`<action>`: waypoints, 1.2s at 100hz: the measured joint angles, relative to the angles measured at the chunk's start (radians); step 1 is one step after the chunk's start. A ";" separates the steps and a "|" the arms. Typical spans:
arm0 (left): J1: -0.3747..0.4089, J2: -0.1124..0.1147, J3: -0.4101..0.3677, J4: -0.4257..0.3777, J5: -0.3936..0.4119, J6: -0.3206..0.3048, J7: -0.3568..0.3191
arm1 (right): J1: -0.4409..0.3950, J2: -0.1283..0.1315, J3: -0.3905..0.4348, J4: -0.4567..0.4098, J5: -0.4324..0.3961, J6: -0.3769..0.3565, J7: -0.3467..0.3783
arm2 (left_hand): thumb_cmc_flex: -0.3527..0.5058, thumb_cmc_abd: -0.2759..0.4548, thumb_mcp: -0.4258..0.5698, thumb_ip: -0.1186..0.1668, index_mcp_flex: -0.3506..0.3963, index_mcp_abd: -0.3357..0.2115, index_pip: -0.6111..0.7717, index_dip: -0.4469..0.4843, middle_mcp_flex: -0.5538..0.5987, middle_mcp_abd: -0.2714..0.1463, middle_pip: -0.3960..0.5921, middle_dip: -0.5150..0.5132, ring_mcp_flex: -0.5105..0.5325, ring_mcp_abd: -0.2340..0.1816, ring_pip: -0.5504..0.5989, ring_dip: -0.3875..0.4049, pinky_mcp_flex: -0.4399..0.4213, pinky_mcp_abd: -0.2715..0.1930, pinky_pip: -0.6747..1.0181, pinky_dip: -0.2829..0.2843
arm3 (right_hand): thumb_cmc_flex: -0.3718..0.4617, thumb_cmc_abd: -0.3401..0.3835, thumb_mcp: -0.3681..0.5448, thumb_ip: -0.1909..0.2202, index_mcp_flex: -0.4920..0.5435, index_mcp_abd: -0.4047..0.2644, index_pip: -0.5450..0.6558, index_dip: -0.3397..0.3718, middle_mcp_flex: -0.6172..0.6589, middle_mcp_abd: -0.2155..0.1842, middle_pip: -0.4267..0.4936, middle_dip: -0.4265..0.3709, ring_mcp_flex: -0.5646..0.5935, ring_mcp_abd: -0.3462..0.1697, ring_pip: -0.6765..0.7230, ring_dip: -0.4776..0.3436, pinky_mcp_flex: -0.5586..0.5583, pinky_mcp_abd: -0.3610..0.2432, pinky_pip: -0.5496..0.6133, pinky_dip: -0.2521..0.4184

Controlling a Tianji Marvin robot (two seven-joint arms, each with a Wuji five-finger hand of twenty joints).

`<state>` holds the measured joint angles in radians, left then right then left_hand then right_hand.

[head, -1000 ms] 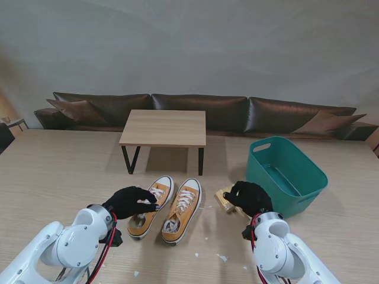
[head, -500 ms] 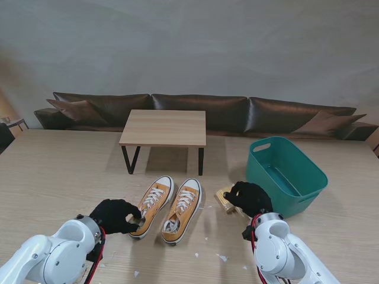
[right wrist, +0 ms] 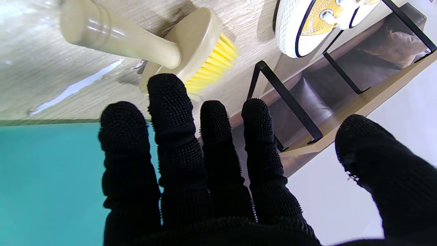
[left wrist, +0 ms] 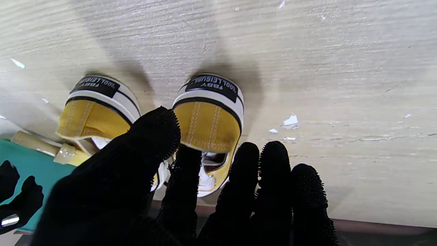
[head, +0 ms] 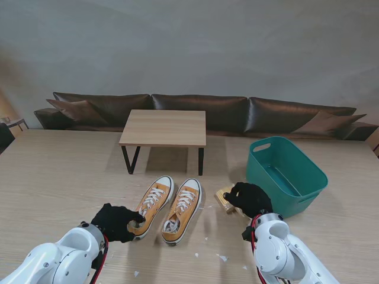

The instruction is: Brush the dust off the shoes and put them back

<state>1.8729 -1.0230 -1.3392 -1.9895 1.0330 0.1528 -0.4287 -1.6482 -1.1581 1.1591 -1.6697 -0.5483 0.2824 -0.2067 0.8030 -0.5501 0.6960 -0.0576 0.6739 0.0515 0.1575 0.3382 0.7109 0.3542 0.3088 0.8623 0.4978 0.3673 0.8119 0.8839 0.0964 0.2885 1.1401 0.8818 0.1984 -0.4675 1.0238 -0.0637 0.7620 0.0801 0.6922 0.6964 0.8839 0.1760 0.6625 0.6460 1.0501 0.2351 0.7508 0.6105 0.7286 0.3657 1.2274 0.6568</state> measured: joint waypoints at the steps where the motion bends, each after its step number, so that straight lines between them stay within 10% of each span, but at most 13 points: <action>1: -0.001 0.000 0.001 0.001 0.001 0.001 -0.002 | 0.000 0.000 0.000 0.000 0.000 0.000 0.000 | 0.000 0.000 0.002 0.000 0.000 0.000 0.003 0.000 0.000 0.000 0.001 0.001 0.000 0.000 0.001 0.004 0.000 -0.001 0.001 0.000 | 0.000 0.000 0.000 0.000 0.000 0.000 0.000 0.000 0.000 0.000 0.000 0.000 0.000 0.000 0.000 0.000 0.000 0.000 0.000 0.000; 35: -0.043 0.005 0.072 0.067 0.079 0.053 -0.008 | -0.002 0.000 0.000 -0.002 0.005 0.003 0.008 | 0.000 -0.013 0.015 0.000 0.038 0.002 0.103 0.082 -0.016 -0.006 0.048 0.037 -0.001 -0.011 0.063 0.033 0.004 -0.011 0.079 0.000 | 0.000 0.000 0.000 0.000 0.000 0.002 0.000 0.000 0.000 0.000 0.000 0.000 0.000 0.000 0.000 0.000 0.000 0.001 0.000 0.000; 57: -0.094 0.004 0.130 0.133 0.079 0.070 0.077 | -0.002 0.000 -0.001 -0.002 0.005 0.003 0.009 | 0.090 -0.067 -0.049 -0.069 0.035 0.012 0.357 0.391 0.010 -0.003 0.130 0.093 0.060 -0.032 0.125 0.038 0.069 -0.013 0.127 0.000 | 0.000 0.000 0.000 0.000 0.000 0.002 0.000 0.000 0.000 0.000 0.000 -0.001 0.000 0.000 0.000 0.000 0.000 0.001 0.000 0.000; 66: -0.106 0.004 0.143 0.159 0.094 0.068 0.091 | -0.002 0.000 -0.002 -0.002 0.005 0.003 0.008 | 0.094 -0.103 -0.060 -0.070 0.061 0.024 0.724 0.536 0.048 -0.024 0.199 0.150 0.111 -0.052 0.189 0.047 0.136 -0.013 0.167 0.002 | 0.000 0.000 0.000 0.000 0.000 0.005 0.000 0.000 0.000 0.000 0.000 -0.001 0.000 0.000 0.000 0.000 0.000 0.001 0.000 0.000; 81: -0.112 0.002 0.153 0.203 0.107 0.045 0.151 | -0.003 0.000 -0.002 -0.002 0.003 0.003 0.008 | 0.083 -0.183 0.006 -0.114 0.060 0.031 0.899 0.557 0.189 -0.035 0.227 0.382 0.280 -0.088 0.253 0.025 0.299 -0.011 0.252 -0.036 | 0.000 0.000 0.000 0.000 0.000 0.015 0.000 0.000 0.000 0.000 0.000 -0.001 0.000 0.000 0.000 0.000 0.000 0.001 0.000 0.000; 99: -0.102 -0.003 0.114 0.219 0.105 -0.063 0.214 | -0.010 0.001 -0.002 -0.007 0.002 -0.003 0.008 | 0.080 -0.286 0.012 -0.126 0.138 0.033 0.974 0.507 0.483 -0.100 0.096 0.275 0.579 -0.109 0.148 -0.096 0.583 0.018 0.279 -0.227 | 0.000 0.001 0.000 0.000 0.000 0.025 0.000 0.000 0.000 0.001 0.000 -0.002 0.000 0.000 0.000 0.000 0.000 0.001 0.000 0.000; 120: -0.087 -0.007 0.060 0.203 0.033 -0.141 0.185 | -0.030 0.001 0.000 -0.033 -0.004 -0.023 0.000 | 0.080 -0.327 0.081 -0.125 0.142 0.034 1.003 0.486 0.543 -0.114 0.091 0.249 0.649 -0.114 0.110 -0.066 0.658 0.024 0.279 -0.254 | 0.000 0.001 0.000 0.000 0.000 0.025 0.000 0.000 0.000 0.001 0.000 -0.003 0.000 0.000 0.000 0.000 0.000 0.001 0.000 0.000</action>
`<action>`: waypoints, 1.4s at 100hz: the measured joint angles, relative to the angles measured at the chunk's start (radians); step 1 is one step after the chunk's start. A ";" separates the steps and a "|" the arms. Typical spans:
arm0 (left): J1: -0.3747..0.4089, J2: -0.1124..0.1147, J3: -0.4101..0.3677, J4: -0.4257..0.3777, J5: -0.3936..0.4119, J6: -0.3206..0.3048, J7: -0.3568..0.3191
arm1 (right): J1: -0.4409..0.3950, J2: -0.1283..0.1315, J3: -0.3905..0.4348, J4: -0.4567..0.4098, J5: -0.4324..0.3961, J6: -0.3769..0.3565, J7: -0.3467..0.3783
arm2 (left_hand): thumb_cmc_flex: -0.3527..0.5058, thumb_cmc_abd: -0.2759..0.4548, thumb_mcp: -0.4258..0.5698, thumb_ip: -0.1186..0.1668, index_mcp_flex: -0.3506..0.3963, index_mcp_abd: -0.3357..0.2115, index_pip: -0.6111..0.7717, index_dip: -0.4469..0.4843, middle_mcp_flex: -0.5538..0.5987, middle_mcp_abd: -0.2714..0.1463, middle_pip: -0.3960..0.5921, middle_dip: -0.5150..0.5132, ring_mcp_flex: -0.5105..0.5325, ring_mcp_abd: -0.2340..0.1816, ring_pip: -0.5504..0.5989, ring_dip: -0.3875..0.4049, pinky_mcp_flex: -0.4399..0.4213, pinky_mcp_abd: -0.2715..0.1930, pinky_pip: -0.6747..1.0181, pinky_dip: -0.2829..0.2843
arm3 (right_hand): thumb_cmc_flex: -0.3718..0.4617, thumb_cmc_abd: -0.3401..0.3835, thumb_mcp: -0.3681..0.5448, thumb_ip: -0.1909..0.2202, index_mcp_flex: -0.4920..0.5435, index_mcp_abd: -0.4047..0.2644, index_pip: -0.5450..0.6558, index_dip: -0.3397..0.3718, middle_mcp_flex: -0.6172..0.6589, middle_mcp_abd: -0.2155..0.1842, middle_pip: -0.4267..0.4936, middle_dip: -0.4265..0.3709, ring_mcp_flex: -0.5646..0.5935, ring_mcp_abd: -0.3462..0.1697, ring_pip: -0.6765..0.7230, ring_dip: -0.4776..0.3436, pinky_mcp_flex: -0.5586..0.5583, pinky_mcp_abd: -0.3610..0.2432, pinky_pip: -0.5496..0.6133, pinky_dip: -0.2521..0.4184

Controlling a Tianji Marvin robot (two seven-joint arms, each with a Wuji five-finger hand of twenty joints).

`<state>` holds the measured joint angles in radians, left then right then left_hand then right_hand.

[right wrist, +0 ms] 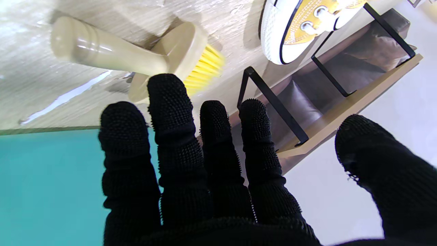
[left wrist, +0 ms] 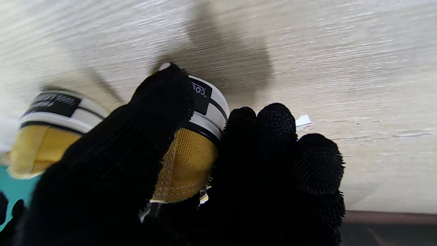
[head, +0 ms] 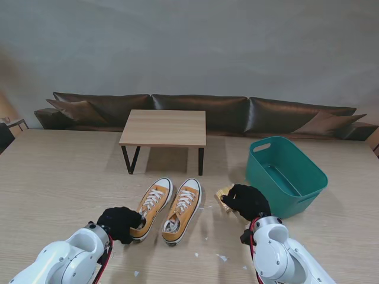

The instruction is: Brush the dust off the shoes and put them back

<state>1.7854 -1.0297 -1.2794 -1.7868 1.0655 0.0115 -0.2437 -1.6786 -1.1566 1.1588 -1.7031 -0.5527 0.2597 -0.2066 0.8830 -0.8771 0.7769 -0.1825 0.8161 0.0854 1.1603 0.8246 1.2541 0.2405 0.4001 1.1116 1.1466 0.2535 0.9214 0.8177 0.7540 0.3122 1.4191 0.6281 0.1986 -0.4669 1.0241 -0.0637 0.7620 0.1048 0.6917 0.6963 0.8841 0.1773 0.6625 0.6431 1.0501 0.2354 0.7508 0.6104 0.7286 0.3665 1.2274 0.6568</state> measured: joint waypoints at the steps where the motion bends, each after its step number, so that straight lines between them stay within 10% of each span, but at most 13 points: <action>1: 0.000 0.000 -0.003 -0.004 -0.009 -0.003 -0.008 | -0.001 0.000 0.000 -0.001 -0.001 -0.002 -0.001 | 0.000 0.000 0.007 0.000 0.000 0.000 0.000 0.000 0.000 0.000 0.001 0.000 0.000 0.000 0.000 0.005 0.000 0.000 0.000 0.000 | 0.000 0.000 0.000 0.000 0.000 0.000 0.000 0.000 0.000 0.000 0.000 0.000 0.000 0.000 0.000 0.000 0.000 0.000 0.000 0.000; 70: -0.137 0.028 -0.115 -0.134 -0.446 -0.098 -0.319 | 0.021 0.020 -0.110 -0.009 -0.124 -0.203 -0.051 | -0.021 -0.014 0.109 0.002 -0.068 0.089 -0.051 0.087 0.011 0.023 0.100 0.154 -0.001 0.032 0.110 0.147 -0.010 0.047 0.065 0.092 | 0.065 -0.156 -0.058 -0.017 -0.604 -0.122 -0.173 -0.121 -0.612 -0.077 -0.090 -0.125 -0.507 -0.068 -0.406 -0.224 -0.016 -0.102 -0.407 -0.099; 140: -0.365 0.064 -0.072 -0.167 -0.705 -0.023 -0.513 | 0.079 0.002 -0.275 -0.006 -0.199 -0.126 -0.172 | -0.022 -0.014 0.123 0.009 -0.073 0.119 -0.099 0.142 0.011 0.021 0.116 0.173 -0.002 0.032 0.128 0.149 -0.015 0.048 0.076 0.103 | 0.061 -0.191 -0.084 -0.056 -0.647 -0.002 -0.550 -0.100 -0.683 -0.050 -0.185 -0.225 -0.576 -0.060 -0.522 -0.288 -0.016 -0.114 -0.673 -0.149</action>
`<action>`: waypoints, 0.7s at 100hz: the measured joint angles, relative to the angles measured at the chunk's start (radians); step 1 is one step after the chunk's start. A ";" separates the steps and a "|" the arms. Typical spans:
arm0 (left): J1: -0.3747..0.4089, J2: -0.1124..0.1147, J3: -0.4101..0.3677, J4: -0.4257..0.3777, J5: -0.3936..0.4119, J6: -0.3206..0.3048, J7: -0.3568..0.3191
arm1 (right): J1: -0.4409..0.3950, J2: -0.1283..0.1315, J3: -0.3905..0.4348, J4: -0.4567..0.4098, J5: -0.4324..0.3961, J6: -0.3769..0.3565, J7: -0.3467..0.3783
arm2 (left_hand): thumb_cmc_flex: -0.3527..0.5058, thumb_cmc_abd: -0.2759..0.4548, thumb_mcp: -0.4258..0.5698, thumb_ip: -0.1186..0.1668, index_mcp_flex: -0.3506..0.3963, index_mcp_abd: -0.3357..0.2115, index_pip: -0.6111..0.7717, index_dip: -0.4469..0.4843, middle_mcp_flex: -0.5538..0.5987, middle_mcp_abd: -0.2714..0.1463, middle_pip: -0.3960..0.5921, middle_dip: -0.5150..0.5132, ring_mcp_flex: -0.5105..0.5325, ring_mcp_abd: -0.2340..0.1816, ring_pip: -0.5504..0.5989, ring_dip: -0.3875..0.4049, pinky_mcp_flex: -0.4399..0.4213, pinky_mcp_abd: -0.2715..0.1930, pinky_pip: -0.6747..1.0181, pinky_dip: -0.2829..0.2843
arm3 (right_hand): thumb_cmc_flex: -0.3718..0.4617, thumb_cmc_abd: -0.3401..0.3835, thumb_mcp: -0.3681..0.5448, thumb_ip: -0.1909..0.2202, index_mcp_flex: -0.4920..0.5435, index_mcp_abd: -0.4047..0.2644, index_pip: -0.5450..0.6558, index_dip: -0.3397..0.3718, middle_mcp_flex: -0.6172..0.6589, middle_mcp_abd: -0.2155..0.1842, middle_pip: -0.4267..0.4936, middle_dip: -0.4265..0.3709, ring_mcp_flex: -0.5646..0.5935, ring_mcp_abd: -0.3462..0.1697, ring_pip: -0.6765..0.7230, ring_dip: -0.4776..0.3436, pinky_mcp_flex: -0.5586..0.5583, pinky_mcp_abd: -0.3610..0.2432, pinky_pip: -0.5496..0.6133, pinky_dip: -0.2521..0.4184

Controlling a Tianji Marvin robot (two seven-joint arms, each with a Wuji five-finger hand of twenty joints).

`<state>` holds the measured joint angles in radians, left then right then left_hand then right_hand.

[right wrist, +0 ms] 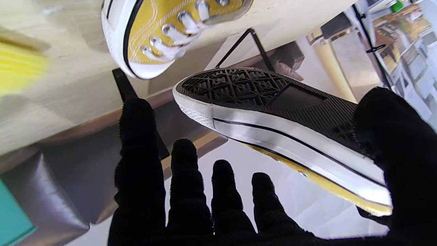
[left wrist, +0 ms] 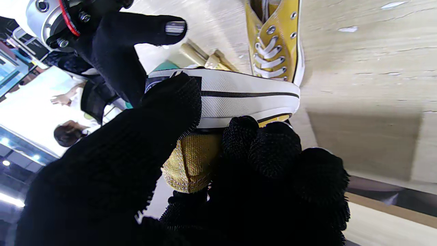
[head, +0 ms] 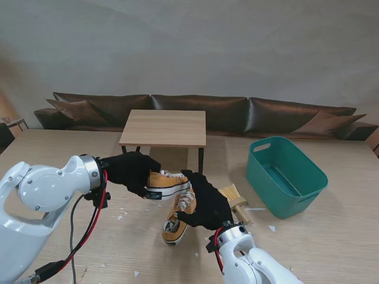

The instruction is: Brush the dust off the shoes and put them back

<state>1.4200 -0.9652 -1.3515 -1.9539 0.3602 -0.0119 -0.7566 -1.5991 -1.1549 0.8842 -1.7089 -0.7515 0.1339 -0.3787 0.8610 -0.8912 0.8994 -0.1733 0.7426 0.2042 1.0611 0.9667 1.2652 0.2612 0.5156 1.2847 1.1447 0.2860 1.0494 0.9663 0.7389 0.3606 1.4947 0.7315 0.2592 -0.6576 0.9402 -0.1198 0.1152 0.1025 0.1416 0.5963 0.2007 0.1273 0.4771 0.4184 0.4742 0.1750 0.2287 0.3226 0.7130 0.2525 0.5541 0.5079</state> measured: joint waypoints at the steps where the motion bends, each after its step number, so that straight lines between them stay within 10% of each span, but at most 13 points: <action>1: -0.003 0.000 0.002 0.000 -0.003 0.001 -0.001 | 0.001 -0.001 -0.003 0.000 -0.005 0.009 -0.007 | 0.000 0.000 0.000 0.000 0.000 0.000 0.000 0.000 0.000 0.000 0.000 0.000 0.000 0.000 0.000 0.000 0.000 0.000 0.000 0.000 | 0.000 0.001 -0.014 0.000 0.000 0.006 -0.004 0.004 0.000 0.002 0.000 0.000 0.000 0.000 0.000 0.000 0.000 0.000 -0.002 0.000; 28: -0.058 0.001 0.057 0.031 -0.049 0.028 -0.010 | 0.051 -0.026 -0.049 0.010 -0.032 0.089 -0.062 | 0.000 0.000 0.000 0.000 0.000 0.000 0.000 0.001 0.000 0.000 0.005 0.010 0.000 0.000 0.007 0.000 -0.002 0.002 0.004 0.001 | 0.000 0.101 -0.238 0.013 0.001 0.050 -0.052 0.103 0.000 0.026 -0.001 0.000 -0.012 0.010 0.002 -0.001 0.000 -0.001 -0.134 -0.001; 55: -0.112 -0.002 0.116 0.092 -0.108 0.024 0.010 | 0.091 -0.028 -0.070 0.013 -0.037 0.085 -0.029 | 0.000 0.001 0.001 0.001 -0.005 0.006 0.000 0.015 0.000 0.000 0.010 0.014 -0.001 0.001 0.012 0.000 -0.004 0.004 0.007 0.002 | -0.050 0.086 -0.207 0.039 0.001 0.026 0.045 0.119 0.000 0.026 0.035 0.000 -0.011 0.015 0.002 -0.001 -0.007 -0.006 -0.186 -0.003; 70: -0.138 -0.004 0.141 0.120 -0.136 0.022 0.015 | 0.110 -0.027 -0.087 0.035 -0.036 0.070 -0.024 | 0.000 0.005 0.001 0.001 -0.007 0.012 0.000 0.017 0.000 0.004 0.030 0.022 -0.001 0.009 0.016 0.001 -0.004 0.016 0.011 0.011 | -0.051 0.086 -0.207 0.039 0.001 0.017 0.191 0.014 0.000 0.026 0.081 0.003 -0.010 0.016 0.002 -0.001 -0.011 -0.010 -0.218 -0.004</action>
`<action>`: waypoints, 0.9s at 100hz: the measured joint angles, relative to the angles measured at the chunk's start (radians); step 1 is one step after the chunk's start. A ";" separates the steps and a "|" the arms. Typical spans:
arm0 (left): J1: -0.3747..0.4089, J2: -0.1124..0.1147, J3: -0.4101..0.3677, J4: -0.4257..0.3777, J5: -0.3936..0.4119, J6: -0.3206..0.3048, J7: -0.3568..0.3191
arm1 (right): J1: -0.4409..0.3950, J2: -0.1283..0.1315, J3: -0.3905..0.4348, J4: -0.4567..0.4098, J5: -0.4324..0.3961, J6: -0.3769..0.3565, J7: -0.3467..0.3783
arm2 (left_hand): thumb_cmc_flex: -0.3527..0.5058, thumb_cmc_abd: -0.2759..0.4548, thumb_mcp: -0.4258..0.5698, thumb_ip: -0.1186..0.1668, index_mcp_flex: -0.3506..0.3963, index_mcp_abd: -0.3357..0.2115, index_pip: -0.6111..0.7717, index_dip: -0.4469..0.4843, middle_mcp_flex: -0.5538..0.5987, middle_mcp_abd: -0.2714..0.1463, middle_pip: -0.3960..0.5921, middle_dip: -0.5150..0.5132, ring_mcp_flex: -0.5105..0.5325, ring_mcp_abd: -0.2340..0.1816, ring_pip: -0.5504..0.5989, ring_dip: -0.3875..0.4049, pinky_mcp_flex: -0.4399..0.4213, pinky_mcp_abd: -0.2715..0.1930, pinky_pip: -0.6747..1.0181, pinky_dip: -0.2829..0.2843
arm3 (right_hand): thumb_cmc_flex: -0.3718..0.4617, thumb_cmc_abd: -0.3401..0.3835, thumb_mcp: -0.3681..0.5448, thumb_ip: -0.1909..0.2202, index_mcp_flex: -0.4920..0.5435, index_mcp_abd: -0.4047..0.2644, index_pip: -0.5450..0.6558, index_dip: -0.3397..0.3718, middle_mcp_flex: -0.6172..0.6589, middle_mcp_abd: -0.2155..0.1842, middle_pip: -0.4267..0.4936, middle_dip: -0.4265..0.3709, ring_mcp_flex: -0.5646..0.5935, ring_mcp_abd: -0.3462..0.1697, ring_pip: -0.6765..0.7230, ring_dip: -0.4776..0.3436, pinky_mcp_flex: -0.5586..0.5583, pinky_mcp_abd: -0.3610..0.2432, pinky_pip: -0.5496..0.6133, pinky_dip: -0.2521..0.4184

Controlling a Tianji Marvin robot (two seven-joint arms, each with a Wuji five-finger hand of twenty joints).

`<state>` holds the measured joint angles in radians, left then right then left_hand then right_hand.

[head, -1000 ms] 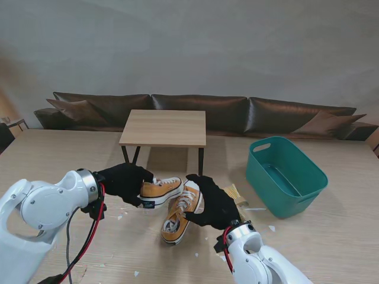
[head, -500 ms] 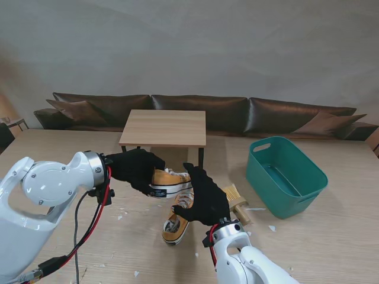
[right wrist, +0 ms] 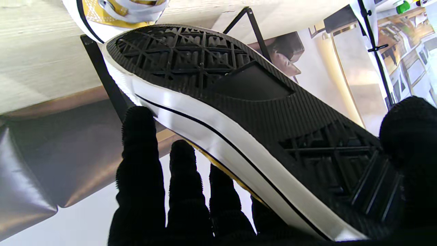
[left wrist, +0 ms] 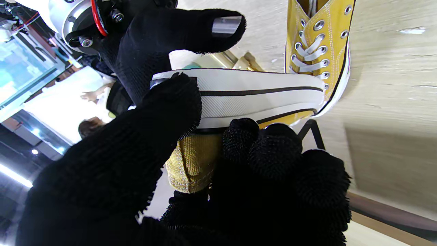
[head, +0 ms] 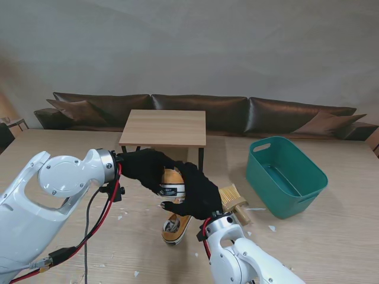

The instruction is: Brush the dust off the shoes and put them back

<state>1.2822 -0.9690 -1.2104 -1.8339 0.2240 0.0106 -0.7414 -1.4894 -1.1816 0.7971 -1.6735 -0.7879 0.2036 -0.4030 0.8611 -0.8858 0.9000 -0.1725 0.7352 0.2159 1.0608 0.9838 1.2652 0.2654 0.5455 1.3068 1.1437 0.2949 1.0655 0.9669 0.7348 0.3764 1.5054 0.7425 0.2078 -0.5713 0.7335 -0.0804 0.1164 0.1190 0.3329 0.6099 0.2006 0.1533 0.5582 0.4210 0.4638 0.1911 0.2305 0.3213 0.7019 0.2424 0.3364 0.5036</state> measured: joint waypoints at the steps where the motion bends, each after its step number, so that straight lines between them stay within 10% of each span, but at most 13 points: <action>1: -0.001 0.000 0.001 0.001 -0.001 0.000 0.000 | 0.001 0.000 -0.001 0.002 0.000 -0.001 0.000 | 0.000 0.000 0.000 0.000 0.000 0.000 0.000 0.000 0.000 0.001 0.001 0.000 0.000 0.001 0.001 0.000 0.000 0.001 0.000 0.000 | 0.000 0.000 0.000 0.000 0.000 0.000 0.015 -0.003 0.000 0.000 0.000 0.000 0.000 0.000 0.000 0.000 0.000 -0.003 -0.007 -0.003; 53: -0.008 0.000 0.014 0.015 -0.010 0.009 -0.010 | 0.059 0.000 -0.037 0.057 -0.014 -0.001 -0.003 | 0.004 0.011 0.019 0.024 0.000 0.025 0.000 0.041 0.001 0.011 0.005 0.001 0.000 0.013 0.008 0.000 -0.002 0.016 0.009 0.003 | 0.019 -0.039 -0.001 0.000 0.004 -0.042 0.210 -0.121 0.019 0.000 -0.005 0.000 -0.020 0.007 -0.056 -0.039 0.000 -0.079 -0.155 -0.128; 74: -0.003 0.000 0.003 0.007 0.003 -0.004 -0.010 | 0.083 -0.008 -0.067 0.086 -0.032 0.008 -0.090 | 0.004 0.008 0.019 0.024 0.000 0.029 0.000 0.046 0.001 0.013 0.003 0.002 -0.002 0.015 0.009 0.000 -0.010 0.019 0.010 0.003 | 0.248 -0.041 -0.109 0.002 0.332 -0.077 0.392 -0.121 0.410 -0.087 0.051 0.017 0.214 -0.015 0.116 0.016 0.016 -0.031 0.054 -0.128; 81: 0.001 0.000 -0.004 -0.001 0.009 -0.011 -0.008 | 0.088 -0.015 -0.077 0.098 -0.044 0.008 -0.123 | 0.004 0.004 0.019 0.024 -0.002 0.029 0.000 0.046 0.001 0.014 0.001 0.004 -0.002 0.015 0.009 0.000 -0.011 0.019 0.010 0.003 | 0.154 -0.119 0.176 -0.143 0.427 -0.077 0.442 -0.157 0.562 -0.103 0.042 0.023 0.317 -0.039 0.171 0.030 0.017 -0.024 0.202 -0.133; 90: 0.009 0.000 -0.011 -0.007 0.019 -0.023 0.005 | 0.098 -0.022 -0.086 0.107 -0.052 0.011 -0.137 | 0.004 -0.006 0.021 0.023 -0.002 0.032 -0.017 0.046 0.001 0.014 -0.005 0.013 -0.003 0.015 0.009 0.000 -0.013 0.019 0.010 0.003 | 0.154 -0.171 0.265 -0.269 0.514 -0.082 0.557 -0.299 0.706 -0.109 0.006 0.023 0.407 -0.046 0.193 0.037 0.019 -0.022 0.402 -0.160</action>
<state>1.2907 -0.9692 -1.2214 -1.8411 0.2429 -0.0122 -0.7367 -1.3915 -1.2034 0.7113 -1.5662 -0.8397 0.2143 -0.5400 0.8651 -0.8915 0.9213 -0.1498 0.7332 0.2484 1.0439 1.0295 1.2662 0.2791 0.5407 1.3196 1.1410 0.3104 1.0743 0.9669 0.7222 0.3950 1.5157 0.7455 0.3622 -0.7425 0.9984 -0.3495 0.6302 0.0367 0.8903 0.3112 0.9062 0.0443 0.5642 0.4442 0.8712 0.1454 0.4233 0.3584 0.7204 0.2203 0.7382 0.3438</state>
